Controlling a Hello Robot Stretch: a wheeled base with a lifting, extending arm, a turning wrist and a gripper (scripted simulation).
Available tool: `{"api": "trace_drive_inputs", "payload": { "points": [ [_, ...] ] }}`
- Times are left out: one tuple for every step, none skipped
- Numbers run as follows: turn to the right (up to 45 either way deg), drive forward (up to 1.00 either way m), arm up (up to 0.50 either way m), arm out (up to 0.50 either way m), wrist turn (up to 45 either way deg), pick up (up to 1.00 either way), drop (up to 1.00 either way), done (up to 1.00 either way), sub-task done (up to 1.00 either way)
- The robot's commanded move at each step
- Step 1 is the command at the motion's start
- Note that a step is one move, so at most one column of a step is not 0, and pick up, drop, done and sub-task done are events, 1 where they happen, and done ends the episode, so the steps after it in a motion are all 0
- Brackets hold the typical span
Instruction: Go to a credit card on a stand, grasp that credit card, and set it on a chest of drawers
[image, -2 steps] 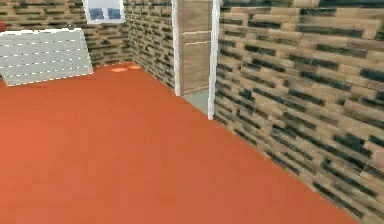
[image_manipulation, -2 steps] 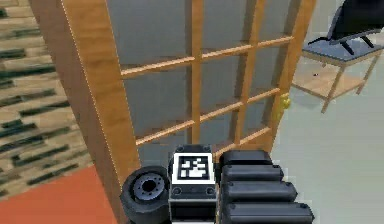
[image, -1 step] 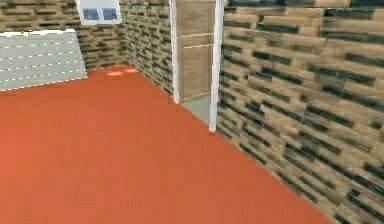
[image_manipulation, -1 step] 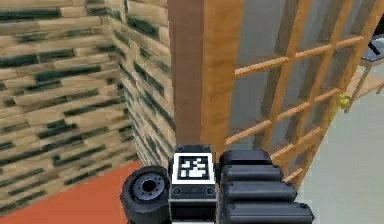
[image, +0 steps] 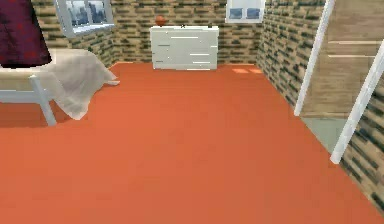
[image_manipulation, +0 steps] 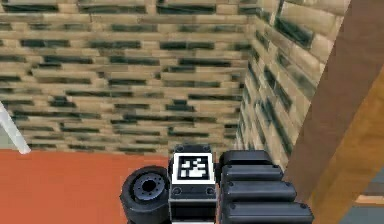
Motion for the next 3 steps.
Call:
{"api": "trace_drive_inputs", "payload": {
  "points": [
    [0.0,1.00,0.00,0.00,0.0,0.00,0.00,0.00,0.00],
    [0.0,1.00,0.00,0.00,0.0,0.00,0.00,0.00,0.00],
    [-3.0,0.00,0.00,0.00,0.0,0.00,0.00,0.00,0.00]
  ]
}}
